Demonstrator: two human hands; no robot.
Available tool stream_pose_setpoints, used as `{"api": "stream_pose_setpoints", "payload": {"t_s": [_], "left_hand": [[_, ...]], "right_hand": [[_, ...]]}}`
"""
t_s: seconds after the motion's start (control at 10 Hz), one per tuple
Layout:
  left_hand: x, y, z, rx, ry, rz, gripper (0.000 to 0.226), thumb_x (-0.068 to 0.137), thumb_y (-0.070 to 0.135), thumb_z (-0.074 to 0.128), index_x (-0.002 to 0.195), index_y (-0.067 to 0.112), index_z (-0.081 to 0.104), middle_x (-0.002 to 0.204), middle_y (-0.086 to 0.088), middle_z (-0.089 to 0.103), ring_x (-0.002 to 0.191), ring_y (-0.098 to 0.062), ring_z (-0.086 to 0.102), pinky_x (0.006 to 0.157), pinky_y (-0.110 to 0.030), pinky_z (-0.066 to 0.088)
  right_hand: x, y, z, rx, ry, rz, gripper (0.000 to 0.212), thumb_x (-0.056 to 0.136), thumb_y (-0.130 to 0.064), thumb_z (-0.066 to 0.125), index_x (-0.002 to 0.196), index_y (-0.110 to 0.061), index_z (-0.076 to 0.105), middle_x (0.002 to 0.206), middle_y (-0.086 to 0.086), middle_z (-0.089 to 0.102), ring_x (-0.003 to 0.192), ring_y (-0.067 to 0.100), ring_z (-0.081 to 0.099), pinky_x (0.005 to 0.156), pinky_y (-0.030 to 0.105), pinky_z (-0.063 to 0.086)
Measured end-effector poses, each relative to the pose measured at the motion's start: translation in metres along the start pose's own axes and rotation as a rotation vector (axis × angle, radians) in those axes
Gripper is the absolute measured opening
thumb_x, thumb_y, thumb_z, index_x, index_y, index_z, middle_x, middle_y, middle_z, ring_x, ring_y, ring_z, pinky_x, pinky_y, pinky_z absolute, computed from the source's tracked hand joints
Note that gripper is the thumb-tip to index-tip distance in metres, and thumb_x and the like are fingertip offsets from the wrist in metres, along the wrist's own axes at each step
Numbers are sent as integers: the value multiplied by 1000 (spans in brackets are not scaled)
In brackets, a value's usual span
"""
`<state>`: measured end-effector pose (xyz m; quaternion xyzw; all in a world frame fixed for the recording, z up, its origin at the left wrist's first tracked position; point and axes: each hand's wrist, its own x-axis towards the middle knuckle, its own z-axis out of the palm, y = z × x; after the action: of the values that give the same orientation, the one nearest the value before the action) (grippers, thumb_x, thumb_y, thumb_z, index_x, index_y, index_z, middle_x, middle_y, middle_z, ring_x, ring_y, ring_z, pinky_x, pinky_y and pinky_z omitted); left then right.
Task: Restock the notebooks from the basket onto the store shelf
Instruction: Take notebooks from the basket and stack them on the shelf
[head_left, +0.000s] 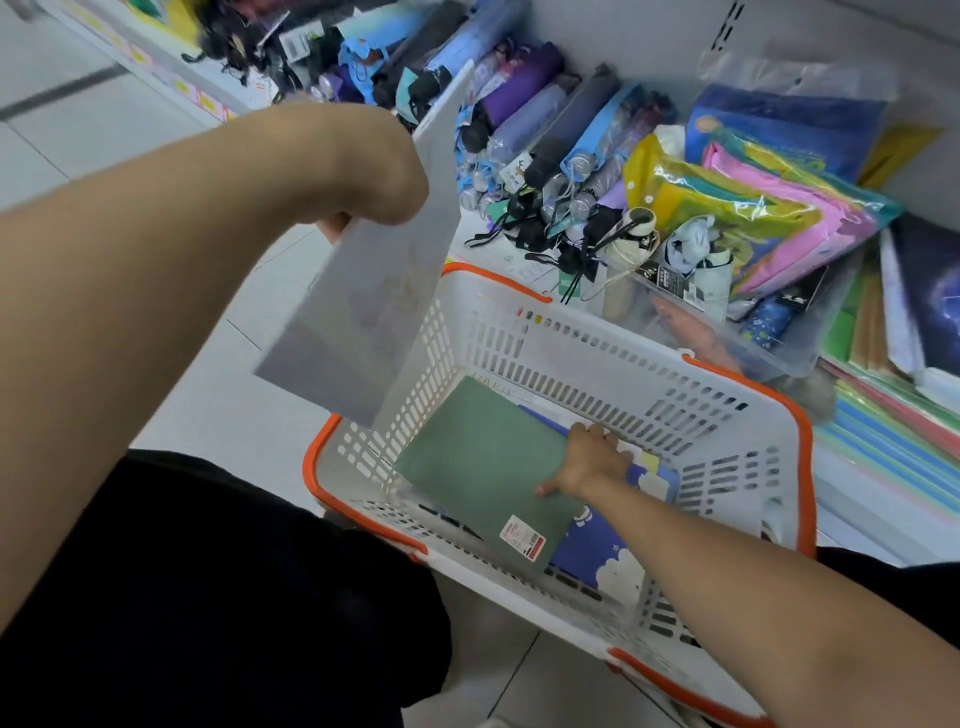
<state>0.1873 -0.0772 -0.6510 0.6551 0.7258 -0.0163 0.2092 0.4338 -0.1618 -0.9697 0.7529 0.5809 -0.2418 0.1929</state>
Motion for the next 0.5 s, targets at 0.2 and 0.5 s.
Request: {"api": "stream_pose_setpoints", "payload": {"t_s": [0.2, 0.5], "left_hand": [[-13, 16, 1, 4, 12, 33, 13, 94, 6, 40, 99, -2, 49, 72, -9, 50, 61, -27, 55, 41, -37, 44], [-21, 34, 1, -433, -206, -50, 18, 99, 4, 40, 103, -2, 56, 94, -17, 63, 76, -34, 67, 56, -41, 59]], "right_hand": [[-13, 7, -79, 311, -327, -219, 32, 92, -29, 69, 110, -3, 62, 112, 10, 63, 89, 27, 65, 59, 39, 61], [-160, 8, -271, -91, 544, -551, 14, 92, -12, 50, 95, -4, 62, 86, 21, 64, 80, 37, 59, 63, 39, 45]]}}
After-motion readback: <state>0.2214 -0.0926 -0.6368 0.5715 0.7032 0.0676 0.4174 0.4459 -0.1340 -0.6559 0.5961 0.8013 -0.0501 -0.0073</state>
